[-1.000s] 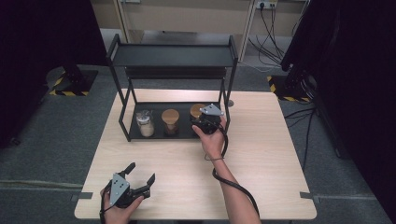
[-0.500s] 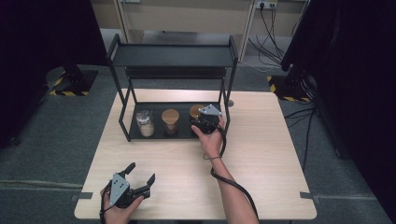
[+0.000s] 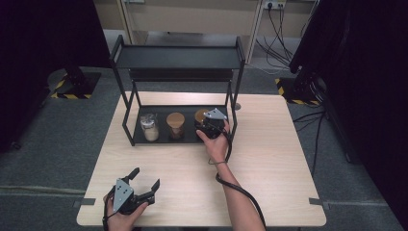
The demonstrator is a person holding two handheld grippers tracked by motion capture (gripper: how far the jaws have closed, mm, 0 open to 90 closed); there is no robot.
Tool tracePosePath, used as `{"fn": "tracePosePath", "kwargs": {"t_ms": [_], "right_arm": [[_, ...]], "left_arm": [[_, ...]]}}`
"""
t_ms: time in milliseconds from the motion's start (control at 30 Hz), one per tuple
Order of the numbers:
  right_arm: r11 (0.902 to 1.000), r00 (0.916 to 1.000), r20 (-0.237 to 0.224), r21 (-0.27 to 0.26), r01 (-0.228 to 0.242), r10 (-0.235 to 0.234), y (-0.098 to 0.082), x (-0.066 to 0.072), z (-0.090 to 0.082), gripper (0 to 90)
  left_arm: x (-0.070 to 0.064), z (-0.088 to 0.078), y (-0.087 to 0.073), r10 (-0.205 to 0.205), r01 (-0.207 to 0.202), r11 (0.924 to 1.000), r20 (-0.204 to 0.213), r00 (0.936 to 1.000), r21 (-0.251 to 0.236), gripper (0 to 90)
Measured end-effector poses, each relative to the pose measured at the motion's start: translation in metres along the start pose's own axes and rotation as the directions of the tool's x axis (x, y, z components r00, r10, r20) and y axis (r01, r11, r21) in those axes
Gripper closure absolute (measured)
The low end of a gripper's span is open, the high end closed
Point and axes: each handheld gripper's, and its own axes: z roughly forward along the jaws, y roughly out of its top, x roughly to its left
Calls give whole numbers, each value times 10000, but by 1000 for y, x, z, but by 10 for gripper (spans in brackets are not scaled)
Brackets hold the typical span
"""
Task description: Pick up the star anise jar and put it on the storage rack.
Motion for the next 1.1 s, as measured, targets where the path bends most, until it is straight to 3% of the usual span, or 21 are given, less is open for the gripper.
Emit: {"fn": "tracePosePath", "kwargs": {"t_ms": [1100], "right_arm": [[9998, 9998, -60, -59, -198, 198, -6, -1, 3, 257]], "left_arm": [[0, 0, 0, 34, -34, 10000, -1, 10000, 1, 129]]}}
